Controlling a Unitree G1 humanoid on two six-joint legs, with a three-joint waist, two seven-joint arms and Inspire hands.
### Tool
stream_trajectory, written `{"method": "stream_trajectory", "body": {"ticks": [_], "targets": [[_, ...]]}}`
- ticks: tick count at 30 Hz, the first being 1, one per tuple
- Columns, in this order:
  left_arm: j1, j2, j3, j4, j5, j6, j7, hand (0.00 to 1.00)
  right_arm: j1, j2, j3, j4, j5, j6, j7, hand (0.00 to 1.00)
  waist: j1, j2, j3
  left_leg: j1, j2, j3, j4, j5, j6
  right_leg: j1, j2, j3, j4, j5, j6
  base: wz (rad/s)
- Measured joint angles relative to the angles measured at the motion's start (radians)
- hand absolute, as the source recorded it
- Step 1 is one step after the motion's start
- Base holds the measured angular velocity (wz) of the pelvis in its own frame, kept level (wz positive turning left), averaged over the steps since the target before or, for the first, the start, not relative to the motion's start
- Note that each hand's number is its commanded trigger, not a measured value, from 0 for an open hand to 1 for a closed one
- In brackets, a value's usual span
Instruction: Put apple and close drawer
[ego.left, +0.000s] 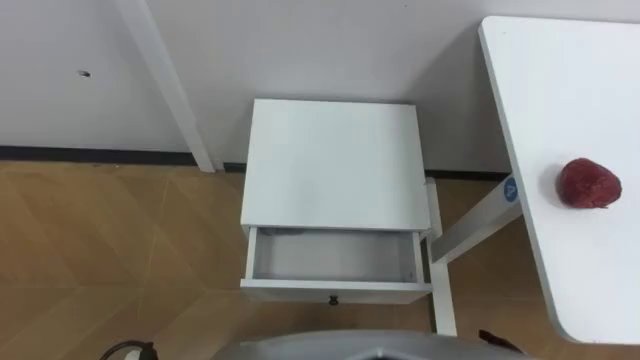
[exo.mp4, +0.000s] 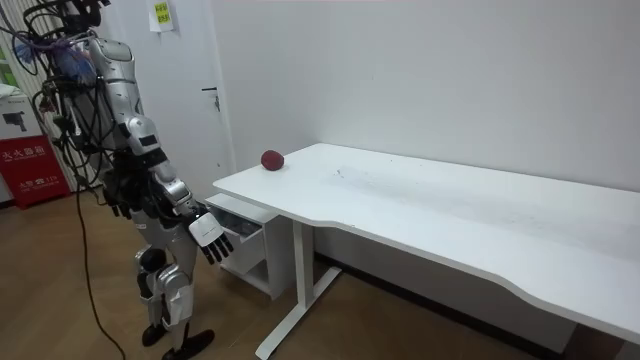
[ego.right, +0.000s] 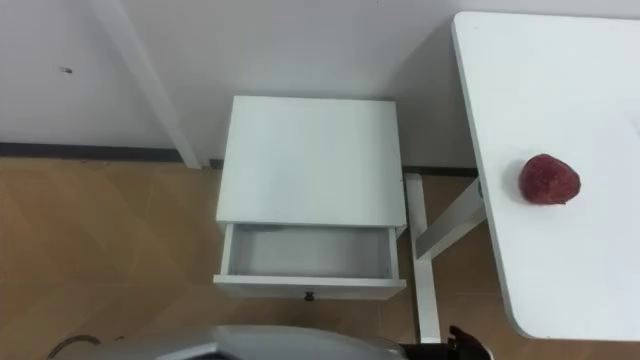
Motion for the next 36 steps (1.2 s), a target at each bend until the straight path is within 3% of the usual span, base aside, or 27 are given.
{"method": "stream_trajectory", "body": {"ticks": [8,14,16,19,22,24,27,28,31,36], "targets": [[-0.001,0.000,0.000,0.000,-0.001,0.000,-0.008,0.00,-0.003,0.000,0.001,0.000,0.003,0.000,0.000,0.00,0.002,0.002,-0.0031,-0.006,0.000,0.008,0.000,0.000,0.000,-0.004,0.000,0.003,0.001,0.000,0.000,-0.01],[-0.011,0.000,0.002,0.003,-0.010,-0.002,-0.008,0.00,-0.025,0.000,-0.007,0.042,0.109,0.000,-0.002,0.00,0.001,0.003,-0.0027,-0.004,0.002,0.024,0.000,0.000,0.000,-0.012,0.000,0.022,0.001,0.000,0.000,-0.08],[-0.007,-0.001,0.009,0.008,-0.012,-0.009,-0.005,0.00,-0.018,0.001,-0.045,0.061,0.186,0.000,-0.002,0.00,-0.001,-0.003,0.0011,-0.002,0.002,0.024,0.000,0.000,0.000,-0.011,0.000,0.019,0.001,0.000,0.000,0.00],[0.005,-0.001,0.055,-0.001,-0.007,-0.023,-0.002,0.00,-0.010,0.001,-0.166,0.061,0.375,0.002,-0.004,0.00,-0.026,0.004,-0.0031,-0.001,0.002,0.024,0.000,0.000,0.000,-0.011,0.000,0.018,0.003,0.000,0.000,0.00],[0.013,0.002,0.111,0.010,-0.022,-0.025,0.012,0.00,-0.004,-0.002,-0.303,0.054,0.590,0.001,-0.025,0.00,-0.058,0.004,-0.0030,0.000,0.002,0.025,0.001,0.000,0.000,-0.009,0.001,0.030,0.003,0.000,0.000,-0.01],[0.013,0.003,0.138,0.015,-0.022,-0.026,0.019,0.00,-0.005,-0.003,-0.404,0.042,0.821,0.002,-0.044,0.00,-0.073,0.005,-0.0037,0.010,0.003,0.037,-0.003,0.000,0.000,-0.009,0.002,0.036,0.004,0.000,0.000,-0.15],[0.022,0.010,0.140,0.011,-0.022,-0.027,0.019,0.00,0.002,-0.002,-0.486,-0.012,1.018,-0.001,-0.073,0.00,-0.088,0.007,-0.0049,0.013,0.003,0.053,-0.007,0.000,0.000,-0.011,0.001,0.040,0.005,0.000,0.000,-0.20],[0.022,0.012,0.141,0.009,-0.022,-0.028,0.019,0.00,0.002,-0.003,-0.501,-0.015,1.040,-0.002,-0.079,0.00,-0.091,0.002,-0.0044,0.014,0.003,0.053,-0.007,0.000,0.001,-0.012,0.001,0.039,0.005,0.000,0.000,-0.07],[0.022,0.018,0.158,0.008,-0.022,-0.033,0.022,0.00,-0.003,-0.002,-0.572,-0.019,1.140,-0.004,-0.107,0.00,-0.108,-0.004,-0.0124,0.014,0.003,0.053,-0.008,0.000,0.001,-0.013,0.001,0.040,0.007,0.000,-0.001,0.00],[0.019,0.032,0.157,0.008,-0.020,-0.026,0.017,0.00,-0.017,-0.001,-0.610,-0.113,1.266,-0.016,-0.203,0.00,-0.106,-0.012,-0.0128,0.008,0.005,0.074,-0.009,0.000,0.001,-0.035,0.002,0.057,0.026,-0.003,-0.004,-0.11]]}}
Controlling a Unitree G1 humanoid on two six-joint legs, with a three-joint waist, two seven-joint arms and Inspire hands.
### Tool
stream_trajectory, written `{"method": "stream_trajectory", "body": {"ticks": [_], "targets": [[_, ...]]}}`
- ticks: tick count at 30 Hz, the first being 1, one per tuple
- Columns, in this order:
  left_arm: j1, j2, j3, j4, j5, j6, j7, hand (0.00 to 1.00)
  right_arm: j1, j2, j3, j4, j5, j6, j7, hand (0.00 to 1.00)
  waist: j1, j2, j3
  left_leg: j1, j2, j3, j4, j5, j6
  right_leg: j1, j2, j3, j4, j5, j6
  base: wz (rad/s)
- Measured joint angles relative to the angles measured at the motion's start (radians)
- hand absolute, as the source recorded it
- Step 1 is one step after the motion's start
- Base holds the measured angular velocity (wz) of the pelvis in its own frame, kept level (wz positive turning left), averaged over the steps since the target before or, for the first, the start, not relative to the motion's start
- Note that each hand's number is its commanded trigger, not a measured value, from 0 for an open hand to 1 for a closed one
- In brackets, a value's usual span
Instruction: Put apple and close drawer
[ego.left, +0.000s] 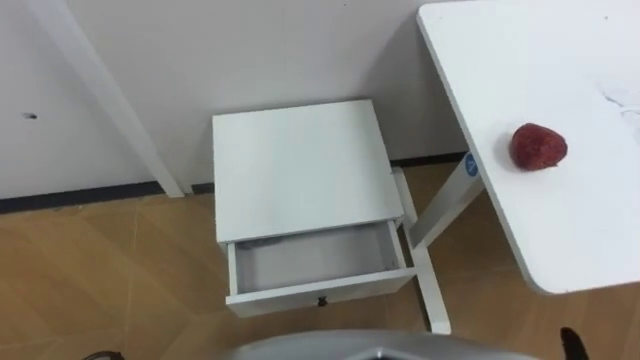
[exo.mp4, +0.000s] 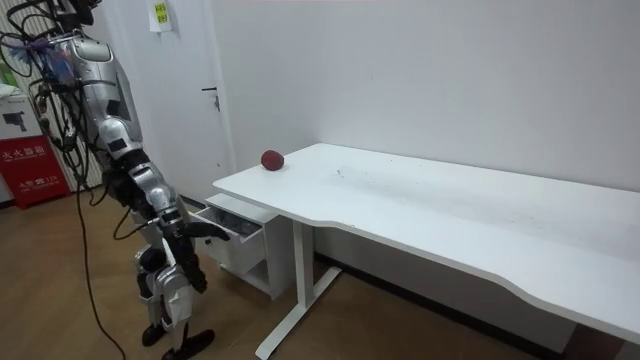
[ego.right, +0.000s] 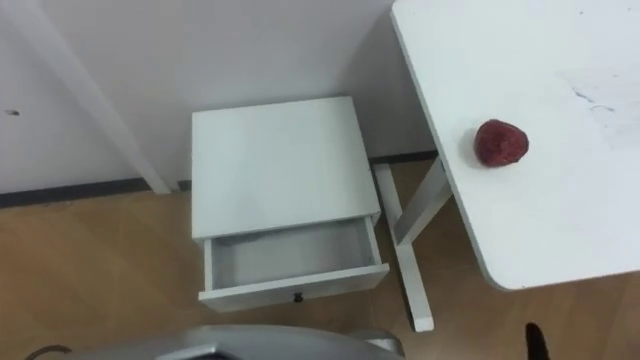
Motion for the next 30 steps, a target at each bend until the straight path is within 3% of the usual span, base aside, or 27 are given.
{"method": "stream_trajectory", "body": {"ticks": [7,9,13,19,25,30], "targets": [[-0.004,0.011,0.002,-0.031,0.002,0.001,-0.011,0.00,-0.035,-0.002,-0.037,-0.188,0.067,-0.042,-0.108,0.00,-0.003,-0.011,0.0024,-0.024,0.000,0.009,0.002,0.001,0.003,-0.029,-0.001,0.004,0.013,0.000,0.000,-0.05],[-0.002,0.012,0.001,-0.047,0.003,0.000,-0.011,0.00,-0.049,-0.009,-0.059,-0.260,0.073,-0.078,-0.146,0.00,-0.003,-0.013,0.0037,-0.025,0.000,0.010,0.001,0.002,0.003,-0.028,-0.001,0.003,0.012,0.000,0.000,0.00],[0.001,0.017,0.001,-0.097,-0.002,-0.008,-0.017,0.00,-0.066,-0.026,-0.096,-0.398,0.080,-0.109,-0.237,0.00,-0.008,-0.019,0.0034,-0.030,0.000,0.006,0.001,0.002,0.003,-0.031,-0.001,0.002,0.011,0.000,0.000,0.04],[0.007,0.024,-0.002,-0.102,-0.003,-0.031,-0.015,0.00,-0.083,-0.092,-0.097,-0.625,0.051,-0.171,-0.371,0.00,-0.024,-0.022,0.0046,-0.032,0.000,0.004,-0.002,0.002,0.003,-0.034,0.000,0.000,0.011,0.000,0.000,0.00],[0.024,0.023,-0.002,-0.109,-0.003,-0.045,-0.015,0.00,-0.081,-0.120,-0.101,-0.791,-0.174,-0.217,-0.510,0.00,-0.031,-0.019,0.0038,-0.041,0.000,0.004,-0.008,0.002,0.003,-0.046,0.000,0.000,0.011,0.000,0.000,-0.02],[0.021,0.022,-0.020,-0.109,0.000,-0.050,-0.025,0.00,-0.079,-0.120,-0.058,-0.891,-0.558,-0.229,-0.600,0.00,-0.024,-0.016,0.0045,-0.041,-0.001,0.005,-0.009,0.002,0.003,-0.049,0.001,0.002,0.011,0.000,0.000,0.00]]}}
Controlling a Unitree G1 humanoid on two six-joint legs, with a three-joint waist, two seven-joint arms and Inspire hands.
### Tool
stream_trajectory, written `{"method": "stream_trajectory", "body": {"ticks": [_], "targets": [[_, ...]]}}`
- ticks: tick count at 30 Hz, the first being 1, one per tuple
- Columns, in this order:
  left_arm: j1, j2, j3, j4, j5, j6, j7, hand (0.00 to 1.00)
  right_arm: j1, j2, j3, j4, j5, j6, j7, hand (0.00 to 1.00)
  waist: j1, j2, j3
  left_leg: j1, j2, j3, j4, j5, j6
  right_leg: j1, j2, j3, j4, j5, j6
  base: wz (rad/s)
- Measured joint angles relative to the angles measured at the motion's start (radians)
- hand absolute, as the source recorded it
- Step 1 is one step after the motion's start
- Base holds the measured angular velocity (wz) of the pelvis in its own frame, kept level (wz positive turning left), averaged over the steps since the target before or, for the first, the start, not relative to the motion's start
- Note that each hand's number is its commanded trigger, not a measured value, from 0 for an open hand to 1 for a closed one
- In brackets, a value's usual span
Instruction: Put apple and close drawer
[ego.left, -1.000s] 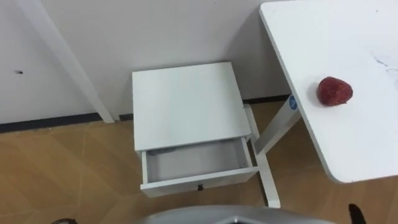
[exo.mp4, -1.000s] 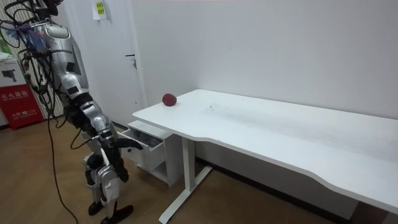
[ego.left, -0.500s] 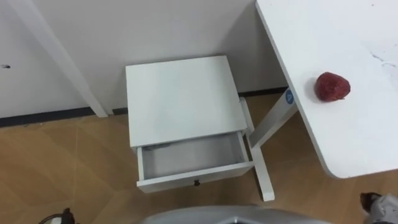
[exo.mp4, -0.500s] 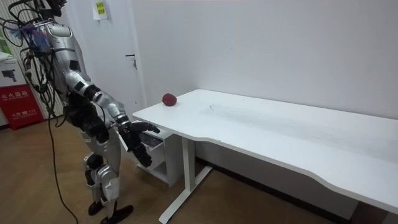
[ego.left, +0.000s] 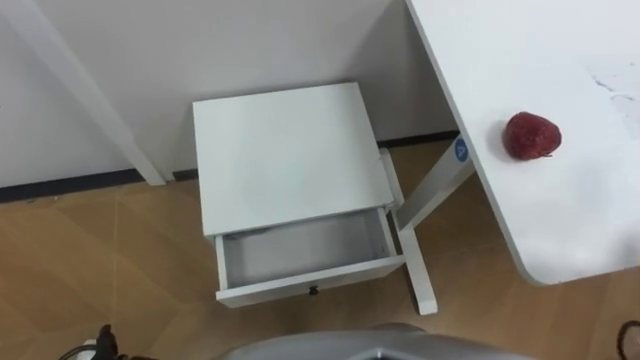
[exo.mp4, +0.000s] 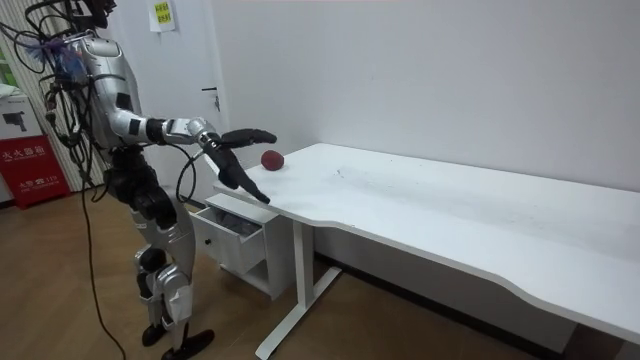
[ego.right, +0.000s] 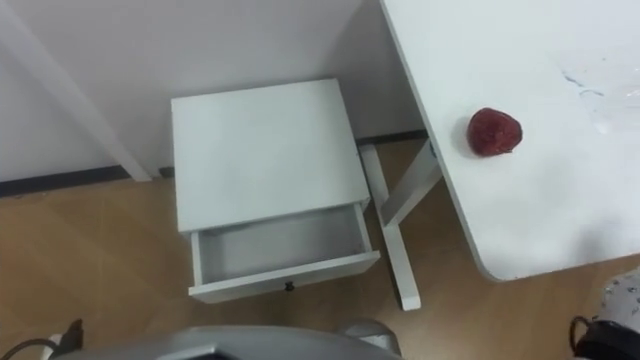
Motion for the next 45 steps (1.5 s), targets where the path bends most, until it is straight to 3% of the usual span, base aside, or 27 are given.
{"method": "stream_trajectory", "body": {"ticks": [3,9,11,15,21,33,45], "targets": [[-0.003,0.000,-0.026,0.000,0.003,-0.001,0.001,0.00,0.017,-0.002,0.070,-0.089,-0.217,-0.001,-0.030,0.00,0.003,0.005,-0.0012,-0.005,0.000,0.001,0.000,0.000,0.000,-0.014,0.000,0.002,0.000,0.000,0.000,-0.01],[-0.005,0.000,-0.109,0.002,-0.002,-0.015,0.009,0.00,0.031,-0.017,0.207,-0.092,-0.459,0.005,0.020,0.00,0.042,0.008,0.0007,-0.004,0.002,0.009,0.006,0.002,-0.001,-0.013,0.000,0.001,-0.001,0.000,0.000,-0.01],[-0.003,-0.001,-0.114,0.001,-0.002,-0.015,0.009,0.00,0.041,-0.017,0.249,-0.076,-0.493,0.007,0.067,0.00,0.051,0.009,0.0022,0.003,0.002,0.009,0.002,0.002,-0.001,-0.012,0.000,0.000,-0.002,0.000,0.000,0.00],[0.014,-0.002,-0.118,0.001,-0.002,-0.015,0.009,0.00,0.042,-0.016,0.320,-0.049,-0.516,0.057,0.175,0.00,0.056,0.008,0.0032,0.018,0.001,0.008,-0.012,0.002,-0.001,0.006,0.000,0.000,-0.016,0.000,0.000,0.02],[0.017,0.000,-0.140,0.000,-0.002,-0.015,-0.001,0.00,0.073,-0.016,0.374,-0.006,-0.604,0.070,0.269,0.00,0.059,0.001,0.0054,0.025,0.001,0.002,-0.015,0.002,-0.002,0.019,0.000,0.000,-0.019,0.000,0.000,0.04],[0.005,0.008,-0.159,0.001,0.008,-0.007,0.001,0.00,0.104,-0.016,0.504,0.022,-0.825,0.089,0.376,0.00,0.090,0.000,0.0025,0.027,0.001,0.003,-0.014,0.002,-0.002,0.020,0.000,0.000,-0.019,0.000,0.000,0.00],[0.001,0.008,-0.158,0.023,0.021,-0.008,0.001,0.00,0.119,-0.013,0.523,0.070,-0.910,0.089,0.433,0.00,0.107,0.002,0.0030,0.026,0.001,0.009,-0.013,0.002,-0.002,0.020,0.000,-0.001,-0.019,0.000,0.000,0.00]]}}
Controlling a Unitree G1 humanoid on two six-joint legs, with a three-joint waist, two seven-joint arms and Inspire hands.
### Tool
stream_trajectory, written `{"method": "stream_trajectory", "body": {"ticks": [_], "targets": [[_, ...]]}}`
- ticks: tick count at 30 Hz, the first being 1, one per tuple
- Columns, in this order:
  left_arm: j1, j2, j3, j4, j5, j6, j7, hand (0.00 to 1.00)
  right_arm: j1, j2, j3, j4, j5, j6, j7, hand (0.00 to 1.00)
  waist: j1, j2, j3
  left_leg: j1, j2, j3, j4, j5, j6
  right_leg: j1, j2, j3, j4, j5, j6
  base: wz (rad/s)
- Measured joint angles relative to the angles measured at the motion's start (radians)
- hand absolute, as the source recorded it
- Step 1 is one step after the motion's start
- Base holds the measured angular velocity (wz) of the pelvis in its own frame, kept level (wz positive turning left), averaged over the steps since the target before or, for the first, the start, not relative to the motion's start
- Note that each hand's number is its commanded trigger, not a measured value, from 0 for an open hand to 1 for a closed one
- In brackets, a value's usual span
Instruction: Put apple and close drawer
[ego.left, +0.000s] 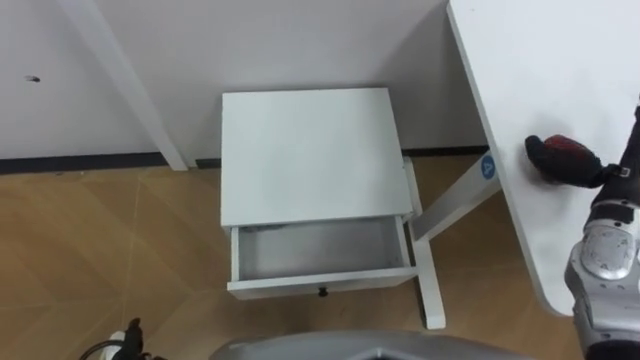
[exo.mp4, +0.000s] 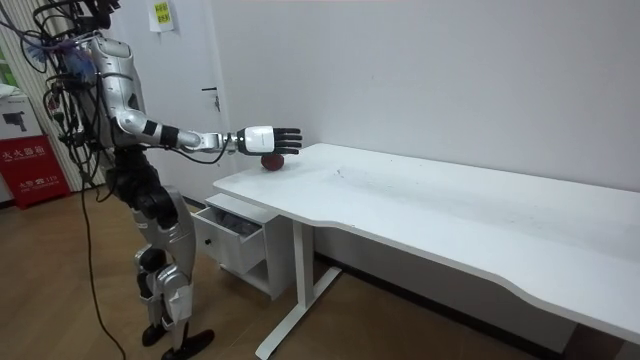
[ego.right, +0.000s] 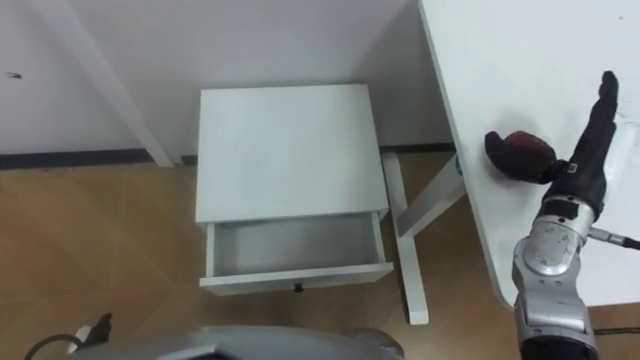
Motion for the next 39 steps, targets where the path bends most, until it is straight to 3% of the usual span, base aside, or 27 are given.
{"method": "stream_trajectory", "body": {"ticks": [15,23,25,26,27,39], "targets": [[-0.001,0.000,0.003,-0.003,0.000,0.005,-0.002,0.00,0.012,0.000,0.027,0.064,-0.001,0.002,0.080,0.00,-0.001,-0.004,0.0009,0.000,0.000,0.001,0.000,0.000,0.000,0.000,0.000,-0.001,-0.001,0.000,0.000,0.00],[0.016,0.000,0.005,-0.033,-0.001,0.007,-0.003,0.00,0.048,0.004,0.025,0.101,0.000,-0.016,0.114,0.00,-0.002,0.001,-0.0036,0.000,0.000,-0.008,0.000,0.000,0.000,0.003,0.000,-0.004,0.000,0.000,0.000,0.02],[0.019,0.000,0.005,-0.040,-0.001,0.008,-0.003,0.00,0.049,0.004,0.025,0.108,-0.001,-0.017,0.125,0.27,-0.002,-0.003,-0.0066,0.001,0.000,-0.009,0.000,0.000,0.000,0.004,0.000,-0.004,0.000,0.000,0.000,0.00],[0.019,-0.001,0.005,-0.042,-0.001,0.008,-0.003,0.00,0.049,0.004,0.025,0.110,-0.001,-0.016,0.131,0.83,-0.002,-0.003,-0.0071,0.001,0.000,-0.009,0.001,0.000,0.000,0.005,0.000,-0.004,0.000,0.000,0.000,0.00],[0.021,-0.002,0.005,-0.045,-0.001,0.008,-0.003,0.00,0.049,0.004,0.025,0.111,-0.002,-0.017,0.131,1.00,-0.002,-0.004,-0.0070,0.003,0.000,-0.009,0.001,0.000,0.000,0.006,0.000,-0.004,0.000,0.000,0.000,0.00],[0.034,-0.002,0.002,-0.049,0.000,0.007,0.002,0.00,0.003,0.004,-0.046,0.219,-0.036,-0.051,0.070,1.00,-0.002,-0.005,-0.0064,0.015,0.000,-0.013,-0.001,-0.001,-0.001,0.017,0.000,-0.012,-0.001,0.000,0.000,0.00]]}}
